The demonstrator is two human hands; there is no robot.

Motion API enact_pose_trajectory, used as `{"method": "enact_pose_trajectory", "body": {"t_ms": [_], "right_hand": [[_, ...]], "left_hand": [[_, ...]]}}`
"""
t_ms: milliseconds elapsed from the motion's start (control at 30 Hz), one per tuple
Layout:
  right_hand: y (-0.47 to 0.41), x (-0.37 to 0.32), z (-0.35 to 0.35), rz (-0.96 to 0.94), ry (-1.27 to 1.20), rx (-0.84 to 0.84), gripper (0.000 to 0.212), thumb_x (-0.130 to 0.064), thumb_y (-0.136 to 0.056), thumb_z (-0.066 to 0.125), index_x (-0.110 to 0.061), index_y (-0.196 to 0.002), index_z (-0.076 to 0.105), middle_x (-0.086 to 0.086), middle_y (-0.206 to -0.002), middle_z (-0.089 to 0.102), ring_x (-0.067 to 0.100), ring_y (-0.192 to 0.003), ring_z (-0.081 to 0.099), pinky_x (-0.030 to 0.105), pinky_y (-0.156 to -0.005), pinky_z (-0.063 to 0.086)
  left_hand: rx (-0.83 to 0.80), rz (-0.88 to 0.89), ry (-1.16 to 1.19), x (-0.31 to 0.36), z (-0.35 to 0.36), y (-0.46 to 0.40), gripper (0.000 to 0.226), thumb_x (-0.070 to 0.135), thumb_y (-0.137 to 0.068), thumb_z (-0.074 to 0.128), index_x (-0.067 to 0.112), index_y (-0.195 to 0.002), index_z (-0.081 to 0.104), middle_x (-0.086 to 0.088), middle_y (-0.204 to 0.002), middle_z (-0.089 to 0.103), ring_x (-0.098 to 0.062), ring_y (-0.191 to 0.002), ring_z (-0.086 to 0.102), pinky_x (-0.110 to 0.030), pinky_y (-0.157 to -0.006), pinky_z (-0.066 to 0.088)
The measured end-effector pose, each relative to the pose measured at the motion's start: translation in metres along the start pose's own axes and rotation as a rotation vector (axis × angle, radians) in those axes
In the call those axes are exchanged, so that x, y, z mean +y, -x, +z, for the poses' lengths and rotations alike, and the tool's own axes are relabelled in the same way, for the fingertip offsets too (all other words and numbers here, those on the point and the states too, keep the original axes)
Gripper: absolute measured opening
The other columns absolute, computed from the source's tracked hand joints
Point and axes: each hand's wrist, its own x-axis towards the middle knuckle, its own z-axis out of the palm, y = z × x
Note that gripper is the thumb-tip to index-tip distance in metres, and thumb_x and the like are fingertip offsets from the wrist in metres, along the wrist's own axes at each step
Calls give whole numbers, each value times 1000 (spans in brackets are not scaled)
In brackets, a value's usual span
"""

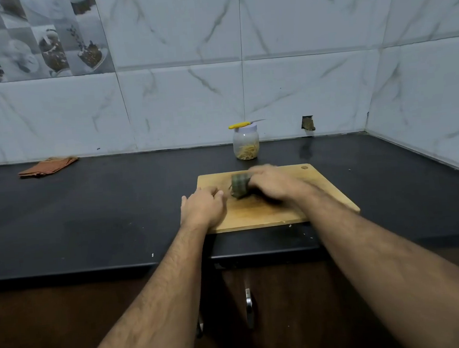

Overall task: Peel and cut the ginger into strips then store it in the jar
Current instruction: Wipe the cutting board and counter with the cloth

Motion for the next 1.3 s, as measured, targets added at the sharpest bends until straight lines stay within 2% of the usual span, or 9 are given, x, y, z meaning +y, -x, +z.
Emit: {"method": "enact_pose_trajectory", "body": {"t_ms": [200,300,467,567,700,900,1000,1133,1300], "right_hand": [[54,23,-10,-41,-217,-155,39,-11,-82,47,-2,-108,75,7,-115,73,19,-111,63,26,-99,45],[80,35,-29,-87,-202,-108,42,-19,-72,45,15,-83,66,19,-84,69,31,-80,59,37,-78,46],[60,47,-75,33,-398,283,24,-18,-76,44,4,-68,47,12,-63,52,19,-63,52,36,-63,49],[40,41,-67,30,-317,215,25,-17,-80,45,-5,-78,68,10,-86,73,29,-91,69,42,-89,56],[53,27,-19,-47,-95,-54,22,-10,-91,45,-8,-84,66,5,-89,71,16,-83,63,31,-79,49],[48,47,-62,9,-65,166,34,-14,-89,47,-17,-56,47,-5,-58,51,2,-54,44,26,-57,36],[6,56,-78,29,23,366,27,-11,-94,43,-12,-69,55,0,-72,59,16,-71,55,33,-68,44],[-32,94,-77,189,154,208,29,-12,-99,41,-10,-117,64,8,-121,64,24,-113,56,29,-95,40],[-18,100,-77,207,196,60,29,-12,-100,39,-18,-111,65,5,-122,62,19,-110,53,26,-87,35]], "left_hand": [[-68,-37,-183,9,2,-4,41,43,-105,33,23,-128,61,-1,-137,57,-20,-140,39,-50,-122,5],[-98,-144,-195,23,4,-8,32,32,-105,38,19,-115,65,-5,-126,64,-23,-130,48,-48,-122,4],[38,-45,-154,42,18,-2,30,14,-96,41,19,-110,67,-5,-122,64,-25,-120,52,-42,-115,27],[86,18,-87,38,20,2,31,28,-99,40,21,-111,68,-6,-120,65,-26,-117,53,-46,-108,36],[46,-6,-135,37,18,0,33,35,-101,41,27,-120,66,-4,-127,62,-23,-122,50,-46,-110,35],[43,-7,-212,39,25,-2,42,50,-102,37,29,-125,63,-1,-130,60,-20,-129,44,-45,-114,27],[29,4,-246,36,28,-6,52,63,-98,34,29,-123,64,2,-129,60,-19,-130,43,-46,-114,28],[42,6,-278,33,30,-10,56,69,-94,34,30,-119,65,4,-124,62,-18,-125,46,-45,-111,30],[61,-45,-241,37,28,-9,48,66,-95,40,31,-117,64,2,-123,62,-20,-123,48,-52,-114,24]]}}
